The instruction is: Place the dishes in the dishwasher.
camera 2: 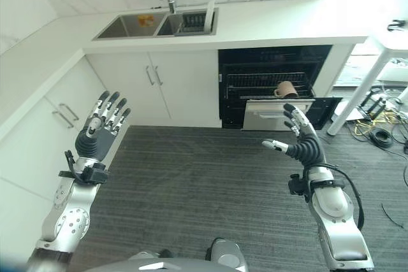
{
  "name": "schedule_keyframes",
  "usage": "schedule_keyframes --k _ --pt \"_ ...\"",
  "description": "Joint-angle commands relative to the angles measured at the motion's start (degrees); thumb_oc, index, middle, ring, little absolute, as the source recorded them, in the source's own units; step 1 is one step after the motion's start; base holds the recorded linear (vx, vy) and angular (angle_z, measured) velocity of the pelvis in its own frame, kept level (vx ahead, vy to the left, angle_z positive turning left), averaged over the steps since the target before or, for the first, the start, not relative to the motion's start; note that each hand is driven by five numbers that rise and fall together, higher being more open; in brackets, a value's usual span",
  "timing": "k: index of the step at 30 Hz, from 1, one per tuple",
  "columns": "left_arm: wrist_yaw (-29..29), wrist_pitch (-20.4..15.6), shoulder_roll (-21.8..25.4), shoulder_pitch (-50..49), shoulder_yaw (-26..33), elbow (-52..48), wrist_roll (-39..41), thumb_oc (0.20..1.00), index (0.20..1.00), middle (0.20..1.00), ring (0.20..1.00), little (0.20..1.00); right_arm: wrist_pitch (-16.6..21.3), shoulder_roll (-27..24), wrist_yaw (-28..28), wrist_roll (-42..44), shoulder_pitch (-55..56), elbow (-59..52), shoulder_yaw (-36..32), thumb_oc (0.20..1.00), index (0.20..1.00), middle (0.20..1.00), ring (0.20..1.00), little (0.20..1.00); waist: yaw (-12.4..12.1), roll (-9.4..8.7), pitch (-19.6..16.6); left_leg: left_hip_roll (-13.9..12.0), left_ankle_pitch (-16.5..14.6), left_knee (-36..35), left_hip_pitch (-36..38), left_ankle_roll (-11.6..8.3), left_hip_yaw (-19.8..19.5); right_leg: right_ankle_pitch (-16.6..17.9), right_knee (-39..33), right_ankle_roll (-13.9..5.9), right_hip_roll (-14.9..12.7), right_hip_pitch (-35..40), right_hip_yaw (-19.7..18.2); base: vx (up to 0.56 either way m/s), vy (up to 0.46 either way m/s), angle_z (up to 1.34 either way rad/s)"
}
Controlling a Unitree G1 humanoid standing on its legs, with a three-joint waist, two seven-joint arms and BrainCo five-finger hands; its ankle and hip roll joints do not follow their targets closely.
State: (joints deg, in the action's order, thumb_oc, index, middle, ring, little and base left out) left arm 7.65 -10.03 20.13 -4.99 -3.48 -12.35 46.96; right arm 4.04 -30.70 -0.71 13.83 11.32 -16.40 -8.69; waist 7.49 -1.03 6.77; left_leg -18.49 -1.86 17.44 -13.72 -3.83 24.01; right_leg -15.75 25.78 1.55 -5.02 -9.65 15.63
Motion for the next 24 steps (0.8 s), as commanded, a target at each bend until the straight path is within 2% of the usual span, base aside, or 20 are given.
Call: schedule_keyframes --k 1,5,6,7,8,9,11,12,14,16,18,19,20,22,23,24 --pt "1.5 -3.6 0.9 -1.0 5.4 -3.6 1.6 1.0 1.0 1.0 1.0 1.0 3.3 -1.6 0.9 1.2 -1.2 -3.0 -4.0 1.0 1.0 1.0 1.0 1.0 0.5 1.38 0.2 0.0 3.5 -0.3 2.6 -4.12 -4.9 4.2 -8.6 -5.04 1.1 6.1 -2.7 0.28 0.419 0.26" --pt "1.3 -3.1 1.6 -2.0 6.2 -2.3 -1.7 1.0 1.0 1.0 1.0 1.0 2.1 -2.6 0.7 1.9 -2.8 -2.6 -3.1 1.0 1.0 1.0 1.0 1.0 -0.2 1.78 -0.5 0.3 -0.4 -0.3 3.4 -3.83 -3.4 3.9 -8.6 -6.88 -1.9 7.9 -1.3 0.32 0.376 -0.18" --pt "2.1 -2.2 2.1 -1.9 6.3 -3.0 -1.4 1.0 1.0 1.0 1.0 1.0 1.6 -2.4 0.4 3.1 -2.5 -3.5 -2.9 1.0 1.0 1.0 1.0 1.0 -1.0 1.65 -0.9 3.2 -2.5 -0.3 3.7 -2.44 -4.7 4.1 -8.6 -8.24 -3.2 9.0 -1.6 0.48 0.571 -0.32" --pt "2.7 -1.6 2.6 -0.9 6.1 -3.4 -2.0 1.0 1.0 1.0 1.0 1.0 2.1 -1.3 -0.1 3.0 -2.4 -4.0 -2.6 1.0 1.0 1.0 1.0 1.0 -1.3 1.42 -1.0 5.2 -3.8 -0.3 4.2 -1.19 -5.3 5.9 -8.6 -9.5 -4.1 9.8 -1.2 0.41 0.501 -0.14" --pt "2.2 -1.6 2.7 -0.2 5.8 -3.3 -2.5 1.0 1.0 1.0 1.0 1.0 2.3 -0.9 -0.4 2.3 -2.4 -4.1 -2.3 1.0 1.0 1.0 1.0 1.0 -1.3 1.36 -0.9 5.9 -4.2 -0.3 4.4 -0.81 -5.6 8.1 -8.6 -9.89 -4.5 9.9 -0.8 0.32 0.407 0.11" --pt "1.4 -1.8 3.2 1.1 5.3 -3.1 -2.2 1.0 1.0 1.0 1.0 1.0 2.2 -0.4 -0.9 1.9 -2.6 -4.3 -1.9 1.0 1.0 1.0 1.0 1.0 -1.2 1.36 -0.5 7.0 -4.8 -0.3 4.7 -0.08 -6.6 12.0 -8.6 -10.43 -4.9 10.1 -0.2 0.22 0.287 0.25" --pt "0.9 -1.6 3.4 3.2 4.6 -2.5 -2.2 1.0 1.0 1.0 1.0 1.0 2.1 0.5 -2.0 1.5 -3.1 -4.0 -1.2 1.0 1.0 1.0 1.0 1.0 -0.9 1.8 0.1 8.2 -5.5 -0.3 5.1 1.04 -7.9 16.3 -8.6 -10.6 -4.1 11.0 0.3 0.24 0.278 0.29" --pt "0.5 -1.5 3.4 4.0 4.2 -2.4 -2.5 1.0 1.0 1.0 1.0 1.0 1.7 0.9 -2.5 1.9 -3.0 -4.2 -1.1 1.0 1.0 1.0 1.0 1.0 -0.8 1.76 0.5 8.8 -5.8 -0.3 5.2 1.49 -8.2 17.4 -6.4 -10.72 -3.7 10.3 0.0 0.18 0.225 0.25" --pt "1.0 -0.8 3.4 4.7 3.5 -3.0 -3.0 1.0 1.0 1.0 1.0 1.0 1.6 1.9 -3.2 2.5 -2.3 -4.6 -1.3 1.0 1.0 1.0 1.0 1.0 -0.8 2.18 0.9 10.0 -6.4 -0.3 5.0 2.76 -9.0 18.6 3.2 -10.33 -3.6 7.6 -0.6 0.16 0.206 0.26" --pt "1.5 -0.6 3.2 4.3 3.2 -3.8 -5.6 1.0 1.0 1.0 1.0 1.0 1.8 2.7 -3.2 1.6 -2.2 -4.4 -0.7 1.0 1.0 1.0 1.0 1.0 -1.1 2.38 1.5 10.5 -6.8 -0.3 5.6 3.04 -9.1 20.1 7.1 -9.97 -4.4 4.5 0.2 0.15 0.162 0.17" --pt "0.9 -0.6 3.7 4.2 2.8 -4.6 -6.2 1.0 1.0 1.0 1.0 1.0 1.2 2.8 -2.9 1.5 -2.2 -4.2 -0.6 1.0 1.0 1.0 1.0 1.0 -1.0 2.16 2.0 10.9 -6.8 -0.3 6.3 2.81 -9.1 17.7 2.7 -9.02 -2.2 4.1 1.3 0.19 0.05 -0.09" --pt "0.8 -0.3 3.8 4.3 3.0 -4.7 -5.7 1.0 1.0 1.0 1.0 1.0 1.0 2.7 -2.8 1.7 -1.9 -4.3 -0.9 1.0 1.0 1.0 1.0 1.0 -0.9 1.81 2.1 11.3 -7.0 -0.3 6.9 2.68 -9.1 16.5 -2.1 -8.79 -1.0 5.1 1.7 0.25 -0.075 -0.3" --pt "0.7 0.1 4.0 4.6 3.4 -4.8 -5.1 1.0 1.0 1.0 1.0 1.0 1.4 2.4 -2.2 2.3 -1.3 -4.1 -1.9 1.0 1.0 1.0 1.0 1.0 -0.5 0.74 2.0 12.4 -7.6 -0.3 7.2 2.64 -9.0 15.0 -8.6 -8.45 -1.0 4.0 2.4 0.21 -0.088 -0.3" --pt "0.4 0.0 4.3 4.7 3.5 -4.8 -4.6 1.0 1.0 1.0 1.0 1.0 2.6 2.1 -1.4 3.1 -0.6 -4.0 -2.5 1.0 1.0 1.0 1.0 1.0 -0.4 -0.62 1.8 13.9 -8.7 -0.3 7.8 2.89 -8.5 13.0 -8.6 -8.71 -2.7 0.5 1.7 0.2 -0.121 -0.28" --pt "0.5 0.2 4.0 4.2 3.5 -5.2 -3.8 1.0 1.0 1.0 1.0 1.0 3.0 2.0 -1.5 3.1 0.3 -4.3 -3.0 1.0 1.0 1.0 1.0 1.0 0.2 -1.69 1.8 15.5 -10.6 -0.3 8.9 3.42 -9.0 14.8 -8.6 -9.6 -4.4 -4.3 -1.3 0.27 -0.164 -0.16" --pt "0.5 0.4 3.8 4.1 3.4 -5.6 -3.1 1.0 1.0 1.0 1.0 1.0 3.2 2.2 -1.5 3.4 0.8 -4.5 -3.1 1.0 1.0 1.0 1.0 1.0 0.7 -1.94 1.9 16.2 -11.4 -0.3 9.5 3.72 -9.6 16.4 -8.6 -9.96 -5.0 -6.9 -3.4 0.33 -0.186 -0.18"
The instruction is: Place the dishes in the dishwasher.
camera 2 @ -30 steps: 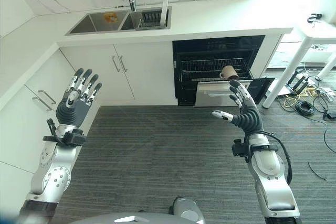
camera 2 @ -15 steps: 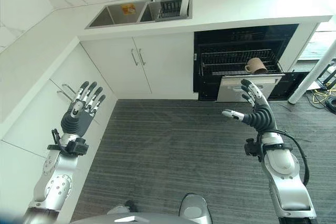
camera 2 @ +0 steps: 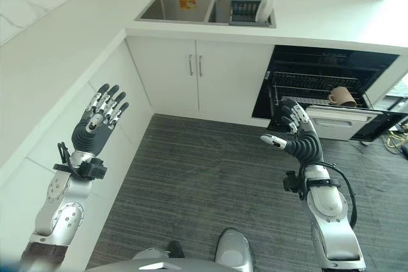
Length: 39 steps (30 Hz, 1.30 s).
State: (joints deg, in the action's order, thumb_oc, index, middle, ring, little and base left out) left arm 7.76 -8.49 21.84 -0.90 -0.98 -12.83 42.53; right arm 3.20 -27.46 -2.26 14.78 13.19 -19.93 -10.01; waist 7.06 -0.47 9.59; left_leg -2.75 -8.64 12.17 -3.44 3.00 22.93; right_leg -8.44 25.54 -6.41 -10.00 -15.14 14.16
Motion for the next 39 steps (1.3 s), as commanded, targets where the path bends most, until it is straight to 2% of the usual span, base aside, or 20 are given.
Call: schedule_keyframes --k 1,4,7,13,16,17,19,21,23,24,26,27,28,29,31,32,34,36,38,39 --pt "0.5 -1.0 1.8 -0.3 0.5 -5.3 2.0 1.0 1.0 1.0 1.0 1.0 4.2 -0.6 0.3 2.2 -0.3 -1.2 -1.8 1.0 1.0 1.0 1.0 1.0 1.6 -2.33 -0.5 0.9 -5.9 5.0 0.3 -2.8 -9.5 9.6 -8.4 -2.41 0.0 -3.8 -4.3 0.3 -0.195 -0.16" --pt "2.2 -1.8 1.6 -0.9 -0.1 -5.2 4.0 1.0 1.0 1.0 1.0 1.0 4.3 0.2 0.3 0.1 1.8 -1.1 -1.8 1.0 1.0 1.0 1.0 1.0 2.7 -2.74 -0.6 2.0 -7.4 5.0 1.7 -1.76 -9.9 10.6 -8.4 -2.93 -0.1 -5.9 -7.0 0.29 -0.215 0.2" --pt "2.7 -2.4 1.4 -0.6 -0.8 -4.9 5.3 1.0 1.0 1.0 1.0 1.0 3.3 -0.1 -0.5 -1.0 1.4 -0.4 -0.9 1.0 1.0 1.0 1.0 1.0 3.0 -2.92 -1.4 1.9 -8.8 5.0 3.1 -1.56 -8.2 11.2 -8.4 -3.37 -0.4 -3.8 -6.1 0.29 -0.223 0.65" --pt "3.8 -2.1 0.5 -0.9 -0.6 -5.6 7.0 1.0 1.0 1.0 1.0 1.0 0.8 -2.7 -0.7 -1.7 -2.1 0.2 0.4 1.0 1.0 1.0 1.0 1.0 3.1 -1.49 -3.1 1.6 -8.8 5.0 8.3 -2.06 -6.0 7.9 -8.4 -1.71 2.7 0.5 -5.1 0.3 -0.22 0.12" --pt "3.5 -2.4 -0.1 -0.9 -0.9 -5.6 7.5 1.0 1.0 1.0 1.0 1.0 1.3 -3.4 -1.0 -0.8 -2.5 0.3 -0.2 1.0 1.0 1.0 1.0 1.0 3.2 -0.76 -3.7 1.2 -3.3 5.0 10.1 -3.92 -5.7 5.9 -8.4 0.32 5.0 1.7 -5.0 0.2 -0.171 -0.18" --pt "3.5 -2.5 -0.4 -1.1 -0.8 -5.9 7.5 1.0 1.0 1.0 1.0 1.0 1.4 -3.6 -0.6 0.1 -2.3 0.2 -0.6 1.0 1.0 1.0 1.0 1.0 3.2 -0.52 -3.9 1.4 0.4 5.0 11.2 -5.13 -5.6 4.8 -8.4 1.36 6.1 2.4 -5.1 0.21 -0.188 -0.21" --pt "3.2 -2.9 -1.0 -1.6 -1.0 -6.3 7.9 1.0 1.0 1.0 1.0 1.0 1.2 -4.0 0.7 0.6 -1.9 -0.1 -1.1 1.0 1.0 1.0 1.0 1.0 2.6 -1.04 -4.1 2.8 12.0 6.8 12.2 -8.65 -5.6 2.7 -8.4 3.56 7.8 4.1 -6.3 0.2 -0.216 -0.17" --pt "3.6 -3.0 -1.8 -2.1 -1.3 -6.8 7.2 1.0 1.0 1.0 1.0 1.0 1.8 -4.3 1.3 1.0 -1.5 0.0 -1.5 1.0 1.0 1.0 1.0 1.0 1.9 -2.27 -3.0 1.7 16.0 17.4 6.2 -10.48 -5.7 1.4 -8.4 4.92 8.1 6.4 -7.8 0.1 -0.171 -0.2" --pt "3.9 -2.9 -2.1 -2.3 -1.4 -6.9 7.2 1.0 1.0 1.0 1.0 1.0 1.9 -4.3 1.0 1.6 -1.6 0.1 -1.8 1.0 1.0 1.0 1.0 1.0 1.4 -3.3 -2.2 -0.3 16.2 20.8 1.4 -10.39 -5.1 1.0 -8.4 5.17 7.5 7.8 -7.8 0.1 -0.101 -0.19" --pt "5.0 -2.5 -2.4 -2.2 -1.1 -6.3 7.4 1.0 1.0 1.0 1.0 1.0 2.3 -4.1 -0.1 1.8 -2.1 0.5 -1.6 1.0 1.0 1.0 1.0 1.0 1.2 -3.6 -1.1 -1.5 12.6 18.7 -0.8 -8.59 -5.0 0.6 -8.4 4.73 7.5 9.0 -7.9 0.18 0.004 -0.07" --pt "6.4 -3.2 -2.1 -2.8 -0.7 -6.1 7.7 1.0 1.0 1.0 1.0 1.0 2.8 -4.1 -0.2 1.5 -3.0 1.2 -1.5 1.0 1.0 1.0 1.0 1.0 0.8 -3.51 -0.7 -1.2 10.7 5.9 0.5 -6.36 -3.2 0.1 -8.4 3.74 7.5 9.6 -9.2 0.2 0.17 0.08" --pt "7.0 -3.5 -1.9 -3.3 -0.5 -6.0 7.8 1.0 1.0 1.0 1.0 1.0 3.2 -4.0 0.2 1.1 -3.1 1.4 -1.5 1.0 1.0 1.0 1.0 1.0 0.9 -2.11 -0.5 -3.8 7.8 5.0 -2.7 -6.13 -4.3 -0.3 -8.4 3.35 9.1 9.7 -9.4 0.25 0.318 -0.02" --pt "7.2 -4.2 -1.3 -4.0 -0.1 -5.5 8.7 1.0 1.0 1.0 1.0 1.0 3.6 -4.1 1.0 0.6 -2.7 1.2 -1.8 1.0 1.0 1.0 1.0 1.0 0.9 -0.99 -0.9 -6.5 5.6 5.0 -7.0 -6.78 -7.8 -0.9 -8.4 2.93 10.4 9.7 -10.0 0.3 0.332 -0.07" --pt "7.1 -4.3 -1.1 -4.4 0.3 -5.2 9.7 1.0 1.0 1.0 1.0 1.0 3.7 -4.4 1.7 1.1 -2.6 0.8 -2.0 1.0 1.0 1.0 1.0 1.0 0.7 -0.73 -1.3 -8.4 6.4 5.0 -9.3 -7.99 -10.6 -1.2 -8.4 2.85 10.6 10.1 -10.3 0.32 0.293 -0.16" --pt "8.1 -5.1 -1.4 -4.7 0.8 -3.8 10.3 1.0 1.0 1.0 1.0 1.0 4.7 -5.1 2.4 1.4 -3.3 1.0 -2.3 1.0 1.0 1.0 1.0 1.0 0.3 -0.32 -1.9 -11.1 8.5 5.0 -11.3 -9.53 -12.5 -1.8 -8.4 3.16 10.6 10.3 -10.4 0.29 0.231 -0.27" --pt "9.3 -5.7 -1.5 -5.0 1.1 -2.9 10.7 1.0 1.0 1.0 1.0 1.0 4.7 -5.6 2.5 0.9 -3.7 1.1 -2.6 1.0 1.0 1.0 1.0 1.0 0.3 -0.15 -2.2 -12.3 8.4 5.0 -11.4 -9.91 -11.7 -2.5 -8.4 3.09 10.0 10.9 -9.8 0.29 0.258 -0.39" --pt "10.5 -6.4 -1.3 -5.7 1.8 -2.1 10.6 1.0 1.0 1.0 1.0 1.0 3.7 -6.5 2.6 0.0 -3.4 0.5 -3.4 1.0 1.0 1.0 1.0 1.0 0.2 -0.08 -2.8 -12.9 6.5 5.0 -10.8 -10.14 -9.4 -4.1 -8.4 1.87 7.5 12.9 -8.1 0.43 0.402 -0.3" --pt "9.3 -6.6 -0.7 -5.4 2.0 -1.9 9.7 1.0 1.0 1.0 1.0 1.0 3.8 -6.7 3.1 1.3 -2.7 -0.1 -3.9 1.0 1.0 1.0 1.0 1.0 0.1 0.11 -3.3 -12.1 5.7 5.0 -10.4 -9.74 -9.2 -4.2 -8.4 1.0 6.5 13.9 -7.6 0.41 0.37 0.05" --pt "8.5 -4.7 0.0 -3.5 2.2 -2.4 9.0 1.0 1.0 1.0 1.0 1.0 3.8 -5.8 3.5 4.0 -2.2 -1.4 -3.9 1.0 1.0 1.0 1.0 1.0 -0.4 -0.09 -4.0 -9.2 3.7 5.0 -9.6 -8.2 -9.4 -4.2 -8.4 -0.54 4.5 16.0 -6.6 0.4 0.34 0.09" --pt "8.3 -4.3 0.3 -2.6 1.9 -2.5 7.9 1.0 1.0 1.0 1.0 1.0 4.1 -5.1 3.2 4.4 -2.5 -1.6 -3.4 1.0 1.0 1.0 1.0 1.0 -0.5 -0.26 -4.1 -8.3 3.3 5.0 -9.5 -7.61 -9.6 -2.5 -8.4 -1.07 3.9 16.2 -5.9 0.28 0.227 0.07"
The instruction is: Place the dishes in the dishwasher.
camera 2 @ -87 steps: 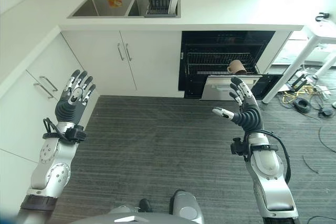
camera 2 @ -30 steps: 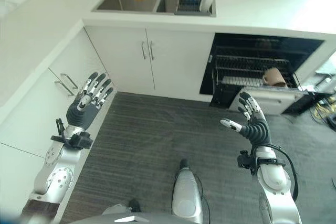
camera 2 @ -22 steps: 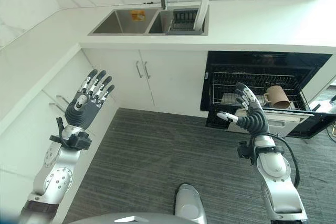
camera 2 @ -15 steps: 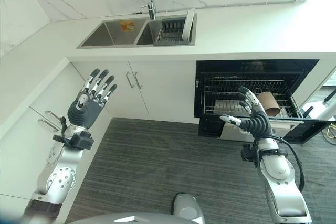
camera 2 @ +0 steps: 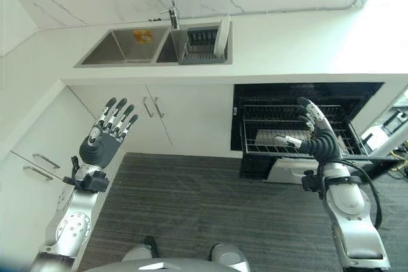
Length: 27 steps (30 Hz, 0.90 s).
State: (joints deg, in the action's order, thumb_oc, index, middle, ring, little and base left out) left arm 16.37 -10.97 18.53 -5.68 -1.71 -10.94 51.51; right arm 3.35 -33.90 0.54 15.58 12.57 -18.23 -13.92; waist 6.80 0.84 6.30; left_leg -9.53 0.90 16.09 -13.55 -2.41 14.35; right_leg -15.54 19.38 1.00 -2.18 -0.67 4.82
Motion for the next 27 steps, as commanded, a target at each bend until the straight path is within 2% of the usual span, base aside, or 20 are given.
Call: schedule_keyframes --k 1,3,5,7,8,9,10,13,14,15,16,18,20,23,27 --pt "-0.6 -1.6 3.8 2.8 2.3 -4.5 -1.9 1.0 1.0 1.0 1.0 1.0 3.9 2.0 0.0 3.4 -2.1 -3.6 1.1 1.0 1.0 1.0 1.0 1.0 -0.4 -1.43 -1.0 -1.0 -6.3 1.1 0.4 -1.68 -1.3 7.2 -2.2 -8.92 -4.0 1.7 4.1 0.27 0.211 0.13" --pt "-1.4 -0.8 4.1 4.0 1.7 -4.6 -2.6 1.0 1.0 1.0 1.0 1.0 3.6 3.4 -0.5 2.9 -2.4 -3.7 2.3 1.0 1.0 1.0 1.0 1.0 -0.3 -1.15 -0.7 0.4 -6.9 1.1 1.1 -0.52 -2.0 12.8 -2.2 -9.73 -3.9 2.1 5.4 0.25 0.188 0.14" --pt "-1.5 -0.4 4.2 4.5 1.7 -4.6 -2.7 1.0 1.0 1.0 1.0 1.0 3.6 4.1 -0.6 2.7 -2.6 -3.5 2.6 1.0 1.0 1.0 1.0 1.0 -0.4 -0.74 -0.5 0.8 -7.3 1.1 1.4 -0.03 -2.3 15.4 -2.0 -9.97 -3.5 2.9 6.1 0.18 0.141 0.22" --pt "-1.6 0.1 4.1 4.9 1.2 -5.3 -4.5 1.0 1.0 1.0 1.0 1.0 3.7 5.9 -0.7 2.0 -2.1 -3.5 3.0 1.0 1.0 1.0 1.0 1.0 -0.7 -0.36 0.4 2.2 -8.2 1.1 2.6 1.3 -2.1 19.1 9.9 -10.36 -4.1 -0.7 7.4 0.25 0.222 0.11" --pt "-2.1 0.0 4.1 4.8 1.1 -5.7 -5.4 1.0 1.0 1.0 1.0 1.0 3.7 6.4 -0.8 1.8 -2.2 -3.3 3.3 1.0 1.0 1.0 1.0 1.0 -0.7 -0.21 0.7 2.4 -8.4 1.1 3.1 1.43 -1.9 19.4 12.5 -10.17 -4.6 -2.4 8.0 0.31 0.178 -0.01" --pt "-3.5 -0.7 4.5 5.3 0.6 -5.9 -7.6 1.0 1.0 1.0 1.0 1.0 3.4 6.9 -1.2 2.1 -2.2 -2.3 3.5 1.0 1.0 1.0 1.0 1.0 -0.5 -0.37 1.1 3.1 -8.5 1.1 3.7 1.55 -1.4 17.5 10.0 -9.48 -2.9 -3.7 8.5 0.25 0.087 -0.04" --pt "-3.7 -0.8 4.7 5.4 0.6 -5.9 -7.6 1.0 1.0 1.0 1.0 1.0 3.4 6.9 -1.2 2.4 -2.1 -2.2 3.3 1.0 1.0 1.0 1.0 1.0 -0.4 -0.44 1.1 3.3 -8.5 1.1 3.7 1.62 -1.4 17.1 8.6 -9.37 -2.4 -3.5 8.7 0.27 0.027 -0.02" --pt "-3.8 -0.6 5.1 5.6 0.8 -6.1 -7.1 1.0 1.0 1.0 1.0 1.0 3.6 6.8 -1.0 3.5 -1.3 -2.1 2.7 1.0 1.0 1.0 1.0 1.0 0.0 -0.95 1.5 4.2 -9.3 1.1 5.0 1.58 -1.6 16.4 -2.2 -8.13 -1.4 -2.6 10.7 0.19 -0.034 0.09" --pt "-3.7 -0.6 5.1 5.6 0.8 -6.1 -7.1 1.0 1.0 1.0 1.0 1.0 3.7 6.7 -0.9 3.7 -1.2 -2.0 2.6 1.0 1.0 1.0 1.0 1.0 0.0 -1.23 1.7 4.5 -9.5 1.1 5.3 1.57 -1.5 15.8 -2.2 -8.0 -1.9 -3.3 11.0 0.15 -0.088 0.04" --pt "-3.7 -0.5 5.2 5.3 0.8 -6.3 -6.9 1.0 1.0 1.0 1.0 1.0 3.8 6.4 -0.7 4.6 -1.0 -1.8 2.5 1.0 1.0 1.0 1.0 1.0 0.0 -2.27 2.1 5.4 -10.4 1.1 6.1 1.71 -0.8 14.4 -2.2 -7.91 -4.0 -6.1 11.2 0.13 -0.117 -0.03" --pt "-3.8 -0.4 5.2 5.0 0.8 -6.5 -7.0 1.0 1.0 1.0 1.0 1.0 3.8 6.3 -0.6 5.3 -0.7 -1.8 2.5 1.0 1.0 1.0 1.0 1.0 0.2 -2.98 2.3 6.0 -11.4 1.1 6.8 1.89 -0.3 14.4 -2.2 -8.2 -5.6 -8.8 10.7 0.18 -0.15 -0.11" --pt "-4.0 0.0 5.1 4.6 0.5 -7.0 -7.3 1.0 1.0 1.0 1.0 1.0 3.7 6.6 -0.5 5.7 -0.2 -1.8 2.8 1.0 1.0 1.0 1.0 1.0 0.9 -4.05 2.7 7.0 -13.8 1.1 8.5 2.37 0.1 16.7 -2.2 -9.29 -8.4 -14.8 8.9 0.22 -0.181 -0.15" --pt "-4.2 -0.1 4.7 4.4 -0.8 -7.3 -7.1 1.0 1.0 1.0 1.0 1.0 3.7 7.7 -0.7 5.4 1.1 -2.4 3.1 1.0 1.0 1.0 1.0 1.0 2.0 -4.34 3.0 7.7 -15.7 1.1 10.5 2.92 0.0 17.3 -2.2 -10.01 -9.8 -20.6 5.7 0.34 -0.24 -0.05" --pt "-4.1 -0.4 4.9 3.8 -1.3 -7.8 -6.4 1.0 1.0 1.0 1.0 1.0 4.3 8.7 -0.7 5.1 2.4 -2.8 3.1 1.0 1.0 1.0 1.0 1.0 2.5 -4.23 3.4 7.8 -17.1 1.1 12.3 3.4 0.7 17.8 -2.2 -10.4 -10.5 -21.7 5.6 0.27 -0.198 0.23" --pt "-3.3 -0.2 5.1 3.6 -1.5 -7.2 -4.0 1.0 1.0 1.0 1.0 1.0 5.3 8.7 -1.6 5.6 3.1 -2.5 3.7 1.0 1.0 1.0 1.0 1.0 3.5 -4.38 2.6 8.1 -19.4 1.1 15.3 4.24 2.5 18.1 -2.2 -11.08 -9.7 -19.1 4.8 0.32 -0.273 0.13"
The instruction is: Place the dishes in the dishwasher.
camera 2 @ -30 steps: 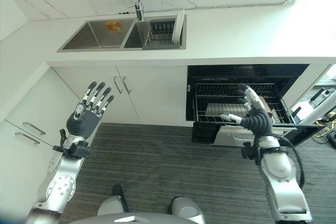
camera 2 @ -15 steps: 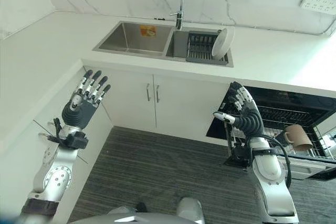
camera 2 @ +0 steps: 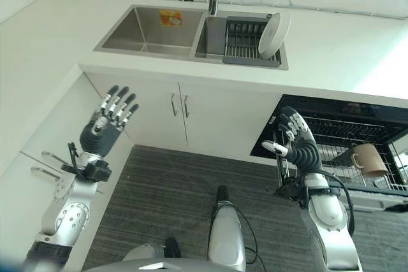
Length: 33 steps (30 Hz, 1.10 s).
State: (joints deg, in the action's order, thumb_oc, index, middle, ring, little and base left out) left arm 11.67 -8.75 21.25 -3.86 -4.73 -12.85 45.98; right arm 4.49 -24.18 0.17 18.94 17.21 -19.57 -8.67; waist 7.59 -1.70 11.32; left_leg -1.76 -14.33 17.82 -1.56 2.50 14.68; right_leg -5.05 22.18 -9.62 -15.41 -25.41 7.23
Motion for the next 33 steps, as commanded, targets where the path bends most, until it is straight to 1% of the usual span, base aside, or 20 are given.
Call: schedule_keyframes --k 1,3,4,7,8,10,11,12,13,14,15,16,19,21,22,24,26,28,29,33 --pt "1.7 -2.4 2.3 1.8 1.4 -5.3 1.8 1.0 1.0 1.0 1.0 1.0 3.9 -1.2 -1.6 2.3 -1.7 -1.1 -1.4 1.0 1.0 1.0 1.0 1.0 2.8 -1.77 -2.8 0.2 -4.1 -0.6 3.8 -0.73 2.5 7.5 -5.0 -0.32 3.8 6.1 2.4 0.35 -0.353 0.39" --pt "2.2 -2.8 1.7 2.0 0.7 -6.1 2.0 1.0 1.0 1.0 1.0 1.0 3.3 -2.1 -2.3 2.5 -3.1 -0.9 -0.8 1.0 1.0 1.0 1.0 1.0 3.3 -1.24 -4.2 -0.5 -5.0 -0.6 7.0 -1.37 4.2 6.7 -5.0 0.35 4.7 7.9 3.9 0.34 -0.338 0.35" --pt "2.2 -2.8 1.7 2.0 0.6 -6.2 1.8 1.0 1.0 1.0 1.0 1.0 3.1 -2.4 -2.4 2.6 -3.3 -0.9 -0.8 1.0 1.0 1.0 1.0 1.0 3.5 -0.99 -4.5 -0.7 -4.4 -0.6 7.5 -1.6 4.3 6.3 -5.0 0.59 5.3 8.3 3.8 0.23 -0.217 0.08" --pt "1.6 -2.9 1.5 2.2 0.4 -6.5 2.0 1.0 1.0 1.0 1.0 1.0 2.5 -3.6 -2.7 3.2 -4.0 -0.7 -0.8 1.0 1.0 1.0 1.0 1.0 3.7 0.18 -5.2 -0.9 1.1 -0.6 9.6 -3.44 4.6 4.2 -5.0 2.48 8.2 9.8 3.7 0.22 -0.218 0.04" --pt "1.5 -3.2 1.1 2.2 0.5 -6.6 2.2 1.0 1.0 1.0 1.0 1.0 2.5 -4.2 -2.3 3.7 -4.2 -0.3 -1.0 1.0 1.0 1.0 1.0 1.0 3.6 0.8 -5.5 -0.4 7.6 -0.6 11.0 -5.35 4.3 2.8 -5.0 3.88 10.1 10.7 3.0 0.27 -0.241 -0.11" --pt "1.8 -3.6 0.3 2.1 0.5 -7.1 2.2 1.0 1.0 1.0 1.0 1.0 2.3 -4.7 -1.5 4.4 -4.2 -0.1 -1.6 1.0 1.0 1.0 1.0 1.0 3.1 0.74 -5.5 1.1 17.0 1.1 11.7 -8.42 3.9 0.8 -5.0 5.68 11.8 12.7 1.5 0.25 -0.238 -0.3" --pt "1.9 -3.8 -0.3 1.9 0.4 -7.6 1.8 1.0 1.0 1.0 1.0 1.0 2.3 -4.9 -1.2 4.3 -4.3 0.1 -1.7 1.0 1.0 1.0 1.0 1.0 2.8 0.43 -5.2 1.2 19.9 6.5 8.9 -9.7 3.5 -0.1 -5.0 6.76 12.5 13.5 0.4 0.2 -0.231 -0.59" --pt "2.5 -3.8 -0.9 1.6 0.3 -8.2 1.9 1.0 1.0 1.0 1.0 1.0 2.1 -4.8 -1.4 3.9 -4.5 0.5 -1.7 1.0 1.0 1.0 1.0 1.0 2.1 -0.59 -4.3 0.0 21.5 12.9 3.2 -10.42 4.1 -1.1 -5.0 7.46 12.1 15.5 -0.2 0.17 -0.198 -0.55" --pt "3.1 -3.6 -1.1 1.7 0.3 -8.2 2.0 1.0 1.0 1.0 1.0 1.0 1.6 -4.8 -2.0 3.7 -4.9 0.6 -1.7 1.0 1.0 1.0 1.0 1.0 1.9 -1.11 -3.6 -1.6 19.5 13.8 -0.1 -9.54 4.9 -1.5 -5.0 7.42 11.7 16.5 0.0 0.24 -0.079 -0.34" --pt "3.8 -4.1 -1.1 1.5 0.3 -7.6 2.6 1.0 1.0 1.0 1.0 1.0 1.4 -5.0 -2.1 4.1 -5.8 1.4 -1.4 1.0 1.0 1.0 1.0 1.0 1.7 -1.17 -2.5 -2.4 16.5 8.4 -0.7 -7.42 6.3 -2.1 -5.0 6.88 11.5 17.7 -0.6 0.24 0.075 -0.14" --pt "4.2 -4.4 -1.0 1.1 0.5 -7.5 2.7 1.0 1.0 1.0 1.0 1.0 1.4 -5.0 -2.0 4.0 -6.0 1.6 -1.3 1.0 1.0 1.0 1.0 1.0 1.6 -1.01 -2.3 -2.2 16.1 2.8 0.0 -6.64 6.7 -2.2 -5.0 6.45 11.5 17.9 -1.1 0.26 0.177 -0.18" --pt "4.6 -4.7 -0.8 0.5 0.9 -7.5 2.9 1.0 1.0 1.0 1.0 1.0 1.3 -4.7 -1.7 3.7 -6.0 1.7 -1.2 1.0 1.0 1.0 1.0 1.0 1.5 -0.45 -2.1 -3.0 15.1 -0.6 -0.9 -6.16 6.2 -2.4 -5.0 6.13 12.1 18.2 -1.7 0.16 0.187 -0.18" --pt "5.5 -5.5 -0.1 -0.9 2.1 -6.9 4.4 1.0 1.0 1.0 1.0 1.0 1.0 -4.9 -0.5 3.4 -5.2 1.2 -1.6 1.0 1.0 1.0 1.0 1.0 1.2 1.39 -2.4 -6.7 9.2 -0.6 -7.4 -6.28 0.3 -3.1 -5.0 5.1 13.4 18.5 -2.8 0.19 0.211 -0.28" --pt "6.9 -5.7 -0.2 -1.4 2.8 -6.0 4.9 1.0 1.0 1.0 1.0 1.0 0.1 -5.0 -0.5 3.1 -5.7 1.0 -2.0 1.0 1.0 1.0 1.0 1.0 0.6 2.01 -3.2 -8.5 9.7 -0.6 -9.8 -7.98 -3.4 -3.8 -5.0 4.93 13.1 19.2 -3.4 0.29 0.269 0.05" --pt "7.5 -5.9 -0.2 -1.4 2.8 -5.6 4.9 1.0 1.0 1.0 1.0 1.0 -0.2 -5.2 -0.8 3.1 -6.1 1.0 -2.1 1.0 1.0 1.0 1.0 1.0 0.4 2.17 -3.5 -8.7 9.6 -0.6 -10.1 -8.16 -3.6 -4.0 -5.0 4.86 12.9 19.3 -3.4 0.28 0.288 -0.16" --pt "8.4 -5.9 0.4 -1.2 3.3 -4.8 5.3 1.0 1.0 1.0 1.0 1.0 -1.3 -5.4 -2.5 3.5 -7.1 0.7 -2.0 1.0 1.0 1.0 1.0 1.0 0.1 2.74 -4.3 -8.6 8.2 -0.6 -9.3 -8.03 -2.8 -4.7 -5.0 3.7 10.8 20.1 -2.3 0.35 0.413 -0.19" --pt "7.5 -5.1 1.3 0.4 3.8 -5.1 5.9 1.0 1.0 1.0 1.0 1.0 -1.4 -4.0 -2.9 3.2 -5.9 -1.0 -2.1 1.0 1.0 1.0 1.0 1.0 0.5 2.78 -4.9 -6.9 6.6 -0.6 -8.1 -6.81 -2.1 -3.9 -5.0 2.37 8.8 20.4 -1.6 0.36 0.452 -0.08" --pt "4.6 -3.9 1.9 3.1 3.3 -6.2 4.6 1.0 1.0 1.0 1.0 1.0 -1.0 -1.9 -3.9 2.6 -5.5 -1.7 -1.2 1.0 1.0 1.0 1.0 1.0 0.7 2.64 -4.9 -4.2 5.3 -0.6 -7.3 -4.81 -3.1 -1.4 -5.0 1.62 7.5 21.2 -0.1 0.33 0.434 0.04" --pt "4.1 -3.4 2.0 3.6 3.3 -6.5 4.0 1.0 1.0 1.0 1.0 1.0 -1.0 -1.2 -4.0 2.8 -5.6 -1.9 -1.0 1.0 1.0 1.0 1.0 1.0 0.5 2.77 -4.9 -3.5 5.1 -0.6 -7.1 -4.14 -3.8 1.1 -5.0 1.8 8.0 21.9 1.0 0.25 0.316 -0.08" --pt "4.8 -3.8 2.2 3.6 3.4 -6.8 2.5 1.0 1.0 1.0 1.0 1.0 -1.4 0.0 -5.0 2.5 -6.4 -1.8 -0.1 1.0 1.0 1.0 1.0 1.0 -0.2 3.41 -4.5 -3.6 5.0 -0.6 -7.0 -3.47 -3.9 5.5 -5.0 1.76 9.8 23.2 5.0 0.13 0.152 -0.13"
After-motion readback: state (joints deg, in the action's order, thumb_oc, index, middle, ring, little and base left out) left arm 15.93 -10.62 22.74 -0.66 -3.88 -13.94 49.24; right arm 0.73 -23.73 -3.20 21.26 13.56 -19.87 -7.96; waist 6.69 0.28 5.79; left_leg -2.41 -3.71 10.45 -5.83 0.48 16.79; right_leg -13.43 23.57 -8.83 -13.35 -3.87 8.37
